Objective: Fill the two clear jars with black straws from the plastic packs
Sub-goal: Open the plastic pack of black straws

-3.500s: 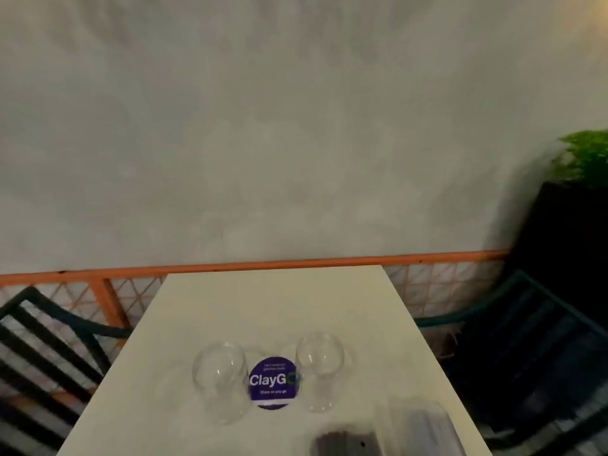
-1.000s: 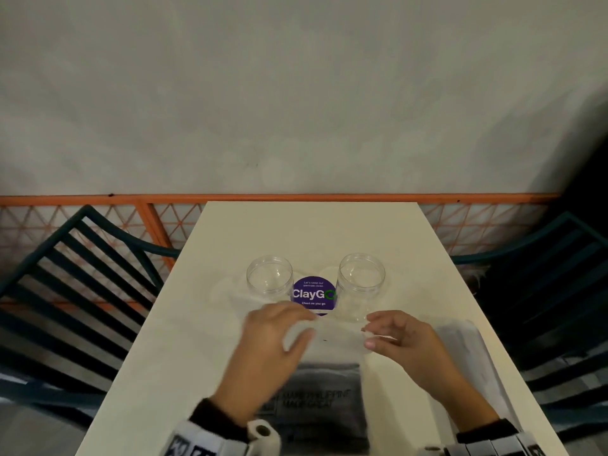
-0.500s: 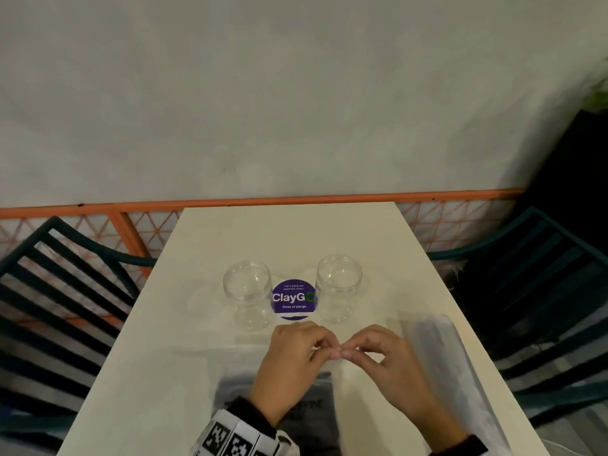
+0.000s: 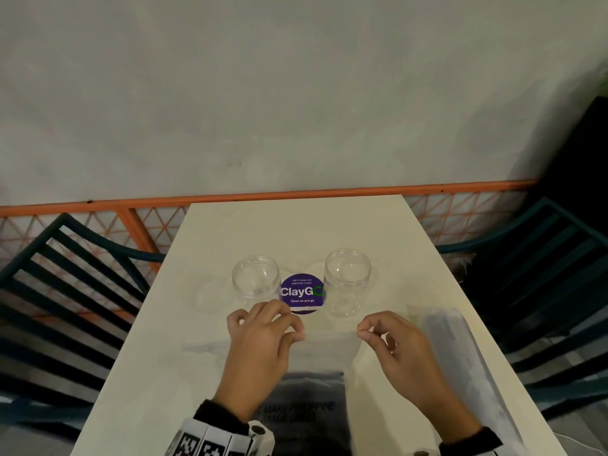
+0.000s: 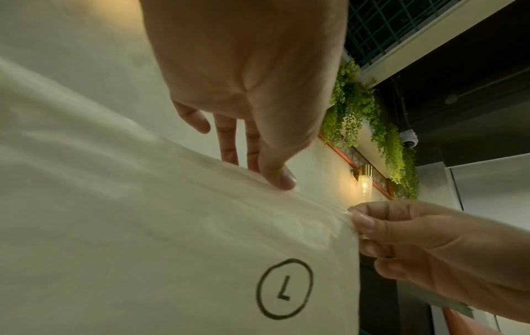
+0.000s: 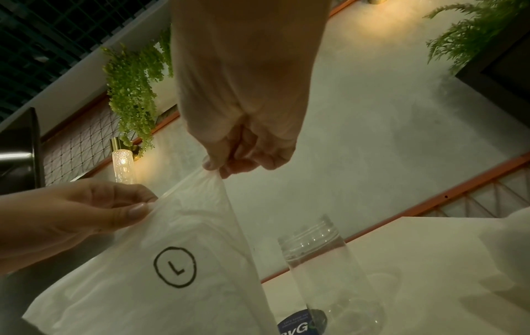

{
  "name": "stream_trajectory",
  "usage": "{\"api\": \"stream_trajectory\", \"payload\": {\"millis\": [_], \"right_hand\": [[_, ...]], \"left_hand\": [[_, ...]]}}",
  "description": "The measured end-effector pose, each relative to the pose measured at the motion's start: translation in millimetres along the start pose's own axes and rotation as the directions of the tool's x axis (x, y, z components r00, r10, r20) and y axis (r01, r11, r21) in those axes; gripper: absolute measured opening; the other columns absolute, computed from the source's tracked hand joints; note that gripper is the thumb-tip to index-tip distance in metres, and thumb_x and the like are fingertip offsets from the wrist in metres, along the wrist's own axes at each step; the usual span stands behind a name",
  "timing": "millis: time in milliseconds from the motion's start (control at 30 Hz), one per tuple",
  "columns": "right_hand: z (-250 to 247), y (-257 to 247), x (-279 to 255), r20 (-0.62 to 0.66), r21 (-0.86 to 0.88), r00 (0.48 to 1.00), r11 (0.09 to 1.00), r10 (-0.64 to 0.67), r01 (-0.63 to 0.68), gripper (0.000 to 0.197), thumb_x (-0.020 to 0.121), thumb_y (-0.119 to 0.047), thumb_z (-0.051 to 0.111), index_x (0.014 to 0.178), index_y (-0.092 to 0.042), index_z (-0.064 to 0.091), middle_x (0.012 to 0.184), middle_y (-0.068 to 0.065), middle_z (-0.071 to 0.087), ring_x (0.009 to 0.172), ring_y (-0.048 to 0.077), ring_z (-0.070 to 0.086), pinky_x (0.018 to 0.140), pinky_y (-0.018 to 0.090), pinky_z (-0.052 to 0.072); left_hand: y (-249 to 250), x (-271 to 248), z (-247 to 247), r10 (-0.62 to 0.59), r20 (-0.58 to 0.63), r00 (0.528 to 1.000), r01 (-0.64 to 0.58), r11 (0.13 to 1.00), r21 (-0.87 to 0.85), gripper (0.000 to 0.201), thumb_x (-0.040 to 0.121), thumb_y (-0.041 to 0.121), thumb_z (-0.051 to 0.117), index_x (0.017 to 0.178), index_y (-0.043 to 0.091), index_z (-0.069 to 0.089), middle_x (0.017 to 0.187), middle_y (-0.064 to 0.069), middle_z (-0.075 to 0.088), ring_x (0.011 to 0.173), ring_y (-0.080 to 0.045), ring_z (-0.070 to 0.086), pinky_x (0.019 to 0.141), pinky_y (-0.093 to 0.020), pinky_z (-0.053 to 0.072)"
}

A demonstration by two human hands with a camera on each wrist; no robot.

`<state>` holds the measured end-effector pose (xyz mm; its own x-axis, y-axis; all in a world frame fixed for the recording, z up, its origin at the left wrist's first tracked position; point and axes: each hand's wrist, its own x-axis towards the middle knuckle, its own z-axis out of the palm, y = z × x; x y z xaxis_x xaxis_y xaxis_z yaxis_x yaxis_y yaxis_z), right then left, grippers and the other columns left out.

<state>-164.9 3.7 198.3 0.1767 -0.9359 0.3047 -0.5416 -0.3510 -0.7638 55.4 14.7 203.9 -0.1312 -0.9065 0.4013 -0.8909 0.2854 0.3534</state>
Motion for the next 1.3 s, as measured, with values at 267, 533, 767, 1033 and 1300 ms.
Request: {"api": "stream_trajectory", "payload": {"millis": [267, 533, 767, 1033, 1300], "right_hand": [[3, -21, 7, 0.098, 0.316, 0.993, 0.945, 0.062, -0.09, 0.017, 0.089, -0.004, 0.055, 0.081, -0.02, 0.056, 0.067, 0.006, 0.069, 0.052, 0.012, 0.059, 0.057, 0.018, 0.049], [7, -16, 7, 0.071, 0.287, 0.992, 0.95, 0.105, -0.121, 0.025, 0.09, -0.001, 0.052, 0.079, -0.023, 0.057, 0.074, -0.001, 0.071, 0.066, 0.013, 0.07, 0.07, 0.025, 0.057], [-18, -2, 12, -0.02, 0.262, 0.986, 0.953, 0.165, -0.154, 0.025, 0.088, 0.002, 0.052, 0.074, -0.018, 0.056, 0.066, 0.003, 0.07, 0.049, 0.014, 0.06, 0.056, 0.023, 0.053], [-18, 10, 13, 0.001, 0.308, 0.972, 0.925, 0.236, -0.224, 0.02, 0.09, 0.001, 0.05, 0.079, -0.014, 0.056, 0.076, -0.001, 0.071, 0.067, 0.017, 0.069, 0.07, 0.031, 0.059], [3, -5, 16, 0.047, 0.316, 0.956, 0.904, 0.288, -0.288, 0.02, 0.076, -0.003, 0.071, 0.075, -0.015, 0.054, 0.064, -0.001, 0.055, 0.052, 0.005, 0.048, 0.054, 0.012, 0.042]], "left_hand": [[-12, 6, -4, -0.001, 0.063, 0.998, 0.021, 0.944, -0.328, 0.033, 0.079, 0.064, 0.04, 0.091, 0.038, 0.054, 0.088, 0.025, 0.059, 0.085, 0.005, 0.055, 0.085, -0.019, 0.031], [-16, 2, -16, 0.055, -0.017, 0.998, -0.057, 0.987, -0.152, 0.018, 0.081, 0.048, 0.048, 0.077, 0.037, 0.062, 0.082, 0.026, 0.066, 0.081, 0.007, 0.053, 0.077, -0.023, 0.024], [-51, -4, -50, -0.004, 0.043, 0.999, 0.005, 1.0, -0.015, 0.029, 0.082, 0.058, 0.039, 0.076, 0.038, 0.06, 0.079, 0.029, 0.063, 0.078, 0.007, 0.053, 0.076, -0.027, 0.028], [-77, -17, -53, -0.242, -0.016, 0.97, 0.234, 0.952, -0.197, 0.018, 0.079, 0.008, 0.069, 0.074, 0.025, 0.064, 0.08, 0.011, 0.063, 0.076, -0.002, 0.057, 0.063, -0.008, 0.044], [-52, -14, -27, -0.425, -0.005, 0.905, 0.415, 0.886, -0.206, 0.021, 0.071, 0.024, 0.076, 0.076, 0.018, 0.057, 0.08, 0.0, 0.054, 0.071, -0.017, 0.056, 0.063, -0.015, 0.04]]}}
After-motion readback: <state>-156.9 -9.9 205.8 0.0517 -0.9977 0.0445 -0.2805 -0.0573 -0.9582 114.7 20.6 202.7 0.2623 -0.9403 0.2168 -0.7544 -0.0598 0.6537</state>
